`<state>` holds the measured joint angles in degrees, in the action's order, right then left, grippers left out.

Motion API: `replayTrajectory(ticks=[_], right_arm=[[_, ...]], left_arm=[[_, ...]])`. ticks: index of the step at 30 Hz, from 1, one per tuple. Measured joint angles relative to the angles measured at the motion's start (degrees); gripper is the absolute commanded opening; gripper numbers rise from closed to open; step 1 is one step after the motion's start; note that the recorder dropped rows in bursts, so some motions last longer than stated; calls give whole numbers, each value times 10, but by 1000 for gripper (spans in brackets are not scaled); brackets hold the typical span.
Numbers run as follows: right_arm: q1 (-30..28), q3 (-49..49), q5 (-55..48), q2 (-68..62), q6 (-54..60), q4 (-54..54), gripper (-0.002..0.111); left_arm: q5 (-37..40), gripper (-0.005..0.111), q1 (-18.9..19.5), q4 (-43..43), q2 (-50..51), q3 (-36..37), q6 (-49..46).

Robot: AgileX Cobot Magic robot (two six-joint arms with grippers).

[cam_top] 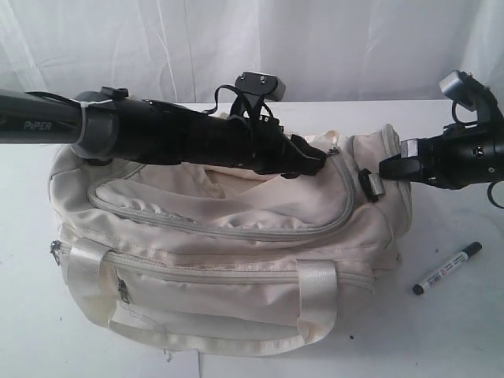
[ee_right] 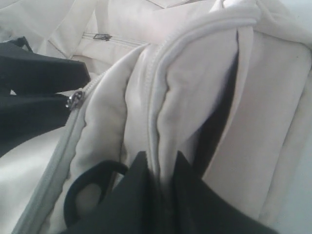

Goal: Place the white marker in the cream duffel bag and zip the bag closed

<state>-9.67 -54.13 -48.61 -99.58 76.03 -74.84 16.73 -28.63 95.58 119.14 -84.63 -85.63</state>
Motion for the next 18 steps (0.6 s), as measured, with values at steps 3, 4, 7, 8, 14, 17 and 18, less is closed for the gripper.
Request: replayTrajectory(ticks=[3,4,7,8,14,17,18], right_arm=[[0,0,0,0,0,0,11],[0,0,-1,0,0,0,11],[0,0,-2,0,0,0,11],[0,0,-2,0,0,0,11],[0,0,-3,0,0,0,11],[0,0,-4,0,0,0,11],[0,0,-4,0,0,0,11]], left_arm=[[37,50,16,5,2,0,27],[52,50,22,4,2,0,34],[79,50,36,4,3,0,57],[82,50,40,4,3,0,62],[107,50,44,2,8,0,71],[121,50,44,1,15,0,72],[128,50,44,1,18,0,72]])
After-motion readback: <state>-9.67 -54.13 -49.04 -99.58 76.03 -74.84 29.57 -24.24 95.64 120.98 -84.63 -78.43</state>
